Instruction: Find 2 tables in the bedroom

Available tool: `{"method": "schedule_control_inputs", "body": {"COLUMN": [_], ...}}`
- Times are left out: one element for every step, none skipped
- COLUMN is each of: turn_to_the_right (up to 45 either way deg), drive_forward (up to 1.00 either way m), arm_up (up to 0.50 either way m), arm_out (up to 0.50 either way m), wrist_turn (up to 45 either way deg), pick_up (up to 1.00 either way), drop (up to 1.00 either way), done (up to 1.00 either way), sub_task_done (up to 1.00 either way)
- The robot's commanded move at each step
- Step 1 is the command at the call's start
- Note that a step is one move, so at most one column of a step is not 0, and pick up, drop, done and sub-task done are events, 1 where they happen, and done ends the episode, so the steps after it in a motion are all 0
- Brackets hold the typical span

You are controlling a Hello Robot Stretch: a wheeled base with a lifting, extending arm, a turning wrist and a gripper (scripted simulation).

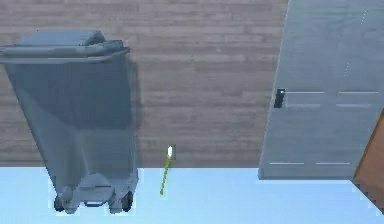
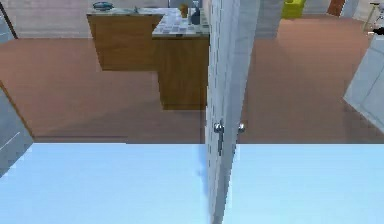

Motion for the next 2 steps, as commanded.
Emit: {"method": "schedule_control_inputs", "body": {"turn_to_the_right": [42.0, 0.0], "drive_forward": [0.00, 0.70], "arm_up": [0.00, 0.00], "arm_out": [0.00, 0.00], "wrist_turn": [0.0, 0.0], "pick_up": [0.00, 0.00], "drop": [0.00, 0.00], "done": [0.00, 0.00], "sub_task_done": [0.00, 0.00]}}
